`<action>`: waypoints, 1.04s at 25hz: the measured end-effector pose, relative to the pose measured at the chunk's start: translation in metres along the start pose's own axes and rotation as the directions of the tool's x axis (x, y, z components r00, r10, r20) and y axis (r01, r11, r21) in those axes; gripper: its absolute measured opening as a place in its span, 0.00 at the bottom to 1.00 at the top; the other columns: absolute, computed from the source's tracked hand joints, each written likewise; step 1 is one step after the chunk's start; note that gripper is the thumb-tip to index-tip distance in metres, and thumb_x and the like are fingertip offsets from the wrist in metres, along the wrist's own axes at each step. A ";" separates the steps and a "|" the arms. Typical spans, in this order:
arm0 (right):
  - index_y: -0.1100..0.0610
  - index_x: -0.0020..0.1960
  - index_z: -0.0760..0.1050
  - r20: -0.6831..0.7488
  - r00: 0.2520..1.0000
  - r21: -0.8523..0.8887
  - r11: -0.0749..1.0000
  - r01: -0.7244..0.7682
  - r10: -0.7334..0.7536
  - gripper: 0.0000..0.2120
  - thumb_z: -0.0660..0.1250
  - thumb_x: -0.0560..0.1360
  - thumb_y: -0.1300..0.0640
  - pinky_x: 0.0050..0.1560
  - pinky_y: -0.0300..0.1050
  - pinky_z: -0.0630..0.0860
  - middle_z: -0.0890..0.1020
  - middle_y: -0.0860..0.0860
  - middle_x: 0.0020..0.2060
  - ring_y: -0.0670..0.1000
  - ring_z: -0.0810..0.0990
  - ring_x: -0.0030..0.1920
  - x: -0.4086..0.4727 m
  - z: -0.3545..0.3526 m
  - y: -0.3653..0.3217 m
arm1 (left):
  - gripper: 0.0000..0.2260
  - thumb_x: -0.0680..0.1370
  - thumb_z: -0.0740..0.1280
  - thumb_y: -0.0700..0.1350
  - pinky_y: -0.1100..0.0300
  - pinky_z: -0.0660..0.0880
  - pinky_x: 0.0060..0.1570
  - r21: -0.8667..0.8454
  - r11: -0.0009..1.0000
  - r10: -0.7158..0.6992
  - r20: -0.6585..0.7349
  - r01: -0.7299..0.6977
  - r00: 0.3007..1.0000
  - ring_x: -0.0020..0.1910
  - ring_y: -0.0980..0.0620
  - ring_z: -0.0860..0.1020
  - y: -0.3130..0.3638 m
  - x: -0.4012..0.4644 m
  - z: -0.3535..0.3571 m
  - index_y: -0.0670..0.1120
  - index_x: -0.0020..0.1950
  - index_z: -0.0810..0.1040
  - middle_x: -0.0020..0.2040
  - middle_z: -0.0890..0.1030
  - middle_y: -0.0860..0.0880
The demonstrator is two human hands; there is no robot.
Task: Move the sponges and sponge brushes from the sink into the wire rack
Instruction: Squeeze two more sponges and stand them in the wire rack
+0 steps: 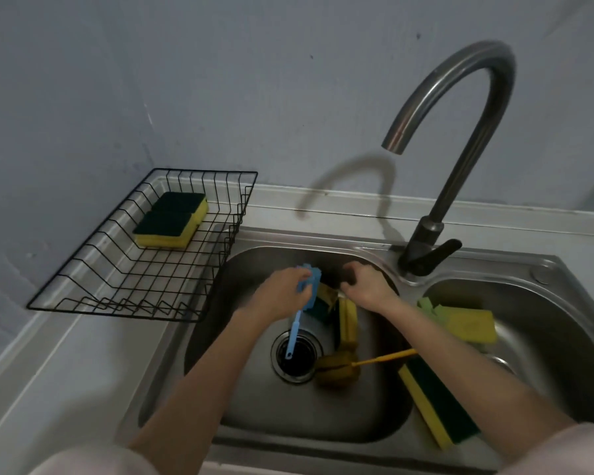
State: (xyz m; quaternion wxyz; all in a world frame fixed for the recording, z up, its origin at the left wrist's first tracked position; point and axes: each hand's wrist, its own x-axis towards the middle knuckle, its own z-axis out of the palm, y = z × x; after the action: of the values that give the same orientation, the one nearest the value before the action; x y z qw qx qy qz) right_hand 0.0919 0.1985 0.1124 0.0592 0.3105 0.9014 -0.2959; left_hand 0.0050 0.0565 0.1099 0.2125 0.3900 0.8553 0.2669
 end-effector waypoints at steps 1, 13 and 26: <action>0.58 0.71 0.63 0.031 0.999 0.002 1.000 -0.024 0.024 0.25 0.62 0.75 0.56 0.65 0.50 0.69 0.70 0.61 0.67 0.61 0.70 0.67 0.007 0.005 0.008 | 0.16 0.77 0.60 0.42 0.50 0.72 0.61 -0.027 0.999 -0.019 0.027 0.020 0.999 0.59 0.42 0.75 0.001 0.006 0.012 0.41 0.63 0.71 0.61 0.77 0.39; 0.58 0.75 0.48 0.307 0.908 -0.090 0.959 -0.270 0.284 0.36 0.62 0.75 0.48 0.69 0.56 0.64 0.58 0.62 0.72 0.63 0.62 0.71 0.065 0.069 0.059 | 0.30 0.74 0.65 0.44 0.52 0.67 0.67 -0.299 0.860 -0.358 0.221 0.413 0.907 0.66 0.43 0.68 -0.025 0.070 0.129 0.38 0.71 0.53 0.68 0.68 0.40; 0.61 0.75 0.45 0.327 0.897 0.114 0.931 -0.348 0.296 0.41 0.66 0.73 0.50 0.67 0.48 0.66 0.64 0.60 0.71 0.59 0.64 0.71 0.076 0.083 0.069 | 0.40 0.72 0.68 0.39 0.53 0.63 0.68 -0.376 0.852 -0.385 0.020 0.364 0.923 0.71 0.42 0.62 -0.045 0.096 0.129 0.43 0.74 0.43 0.73 0.61 0.39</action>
State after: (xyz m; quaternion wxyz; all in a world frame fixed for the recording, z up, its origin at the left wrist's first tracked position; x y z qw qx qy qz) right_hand 0.0654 0.2351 -0.0116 0.2191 0.4102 0.7889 -0.4016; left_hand -0.0043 0.1437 -0.0316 0.3064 0.1609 0.8539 0.3886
